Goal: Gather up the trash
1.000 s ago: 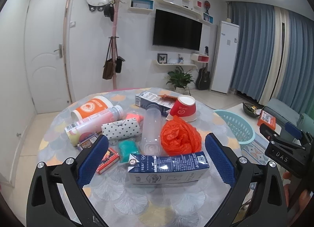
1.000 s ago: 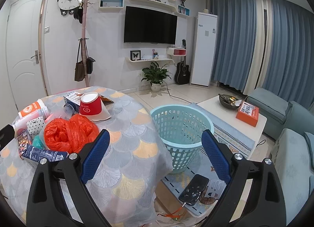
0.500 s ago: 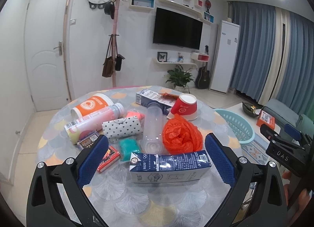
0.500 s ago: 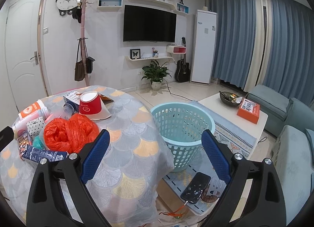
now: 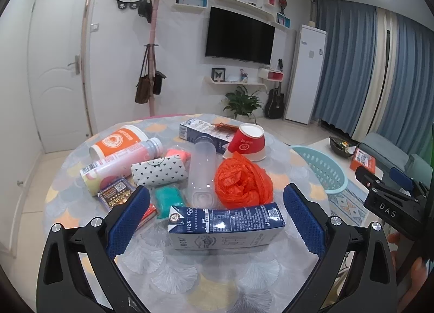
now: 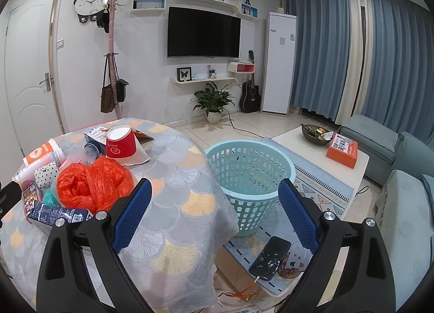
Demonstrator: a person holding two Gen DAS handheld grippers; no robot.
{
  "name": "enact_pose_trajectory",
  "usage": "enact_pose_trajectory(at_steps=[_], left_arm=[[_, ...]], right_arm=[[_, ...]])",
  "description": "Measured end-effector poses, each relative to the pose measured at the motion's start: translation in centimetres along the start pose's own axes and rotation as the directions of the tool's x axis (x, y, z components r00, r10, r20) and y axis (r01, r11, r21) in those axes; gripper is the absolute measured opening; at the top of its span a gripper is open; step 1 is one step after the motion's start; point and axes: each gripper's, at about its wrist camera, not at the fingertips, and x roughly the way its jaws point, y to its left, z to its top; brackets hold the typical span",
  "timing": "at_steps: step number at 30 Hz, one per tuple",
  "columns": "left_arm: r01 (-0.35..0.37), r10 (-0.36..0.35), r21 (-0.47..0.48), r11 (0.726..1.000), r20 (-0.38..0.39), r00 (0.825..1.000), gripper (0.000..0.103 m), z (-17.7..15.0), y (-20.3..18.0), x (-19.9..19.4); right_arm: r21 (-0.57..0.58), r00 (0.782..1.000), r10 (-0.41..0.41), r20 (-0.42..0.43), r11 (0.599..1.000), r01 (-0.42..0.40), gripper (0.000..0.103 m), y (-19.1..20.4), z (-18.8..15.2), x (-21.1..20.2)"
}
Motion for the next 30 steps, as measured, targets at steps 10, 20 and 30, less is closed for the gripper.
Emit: enact_pose_trajectory(at_steps=[10,20,30], left_arm=[[0.003,-0.003,0.002,1.000,-0.002,1.000,0.096,-0.2,0.1,0.2],[0.000,0.000,-0.001,1.000,-0.004,1.000,0.096,-0.2,0.2,0.3],[-0.041,0.040,-0.040,0.998,-0.018,0.999,0.096,0.2,3.3,-0.1]], right_arm=[[0.002,1.000,0.001,-0.002,1.000,-0.001,0.090,-0.1,-0.1,0.1],[-0.003,1.000,0.003,-0.002,1.000,-0.004,0.089,0.1,-0.1,0.3],[-0.021,1.000,0.030,-0.005,0.999,-0.030,0.083,1.4,0.2,0.6]])
